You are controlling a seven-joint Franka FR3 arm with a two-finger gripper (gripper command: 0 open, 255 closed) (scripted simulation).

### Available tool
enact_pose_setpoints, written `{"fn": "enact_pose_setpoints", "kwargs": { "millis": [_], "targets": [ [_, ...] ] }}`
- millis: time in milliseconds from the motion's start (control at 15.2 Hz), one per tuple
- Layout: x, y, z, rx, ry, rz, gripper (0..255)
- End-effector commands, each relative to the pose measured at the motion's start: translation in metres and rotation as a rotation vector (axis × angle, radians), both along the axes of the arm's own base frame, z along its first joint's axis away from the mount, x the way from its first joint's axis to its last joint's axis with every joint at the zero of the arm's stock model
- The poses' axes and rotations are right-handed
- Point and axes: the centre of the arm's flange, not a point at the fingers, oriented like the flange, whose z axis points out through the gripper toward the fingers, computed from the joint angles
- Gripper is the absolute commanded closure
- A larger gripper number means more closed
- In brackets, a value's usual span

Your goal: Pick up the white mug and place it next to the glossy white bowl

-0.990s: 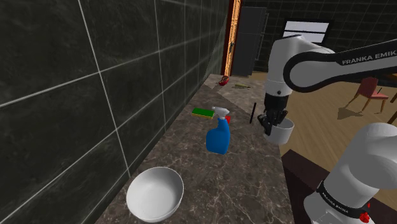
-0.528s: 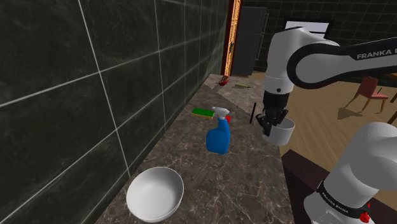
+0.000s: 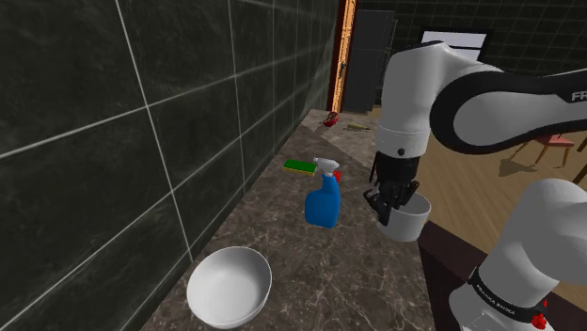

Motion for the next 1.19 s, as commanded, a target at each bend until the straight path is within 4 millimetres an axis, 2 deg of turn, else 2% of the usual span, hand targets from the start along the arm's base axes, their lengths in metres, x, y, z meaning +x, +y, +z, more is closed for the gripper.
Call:
{"fn": "enact_pose_setpoints", "kwargs": {
  "millis": [0, 1122],
  "targets": [
    [-0.011, 0.029, -0.002, 0.001, 0.001, -0.002, 255],
    [-0.083, 0.242, -0.001, 0.001, 0.001, -0.002, 255]
  ]
}}
